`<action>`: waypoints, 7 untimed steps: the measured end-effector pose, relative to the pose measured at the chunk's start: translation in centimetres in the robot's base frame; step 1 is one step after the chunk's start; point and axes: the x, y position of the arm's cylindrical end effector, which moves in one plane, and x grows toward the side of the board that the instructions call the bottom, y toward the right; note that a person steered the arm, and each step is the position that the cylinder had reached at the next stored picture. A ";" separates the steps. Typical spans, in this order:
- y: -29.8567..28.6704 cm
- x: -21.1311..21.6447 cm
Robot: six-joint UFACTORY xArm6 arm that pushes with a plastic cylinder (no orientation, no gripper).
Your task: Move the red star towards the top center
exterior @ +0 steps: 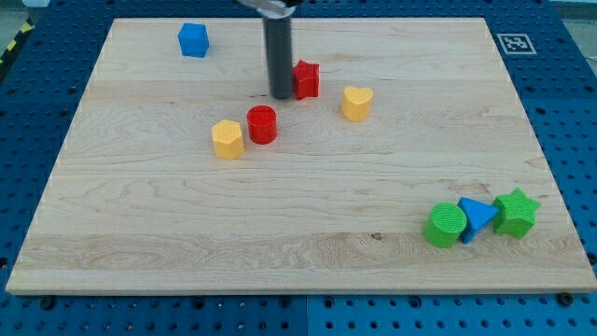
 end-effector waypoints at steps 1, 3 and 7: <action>5.7 -0.3; 6.6 1.2; 10.2 -5.3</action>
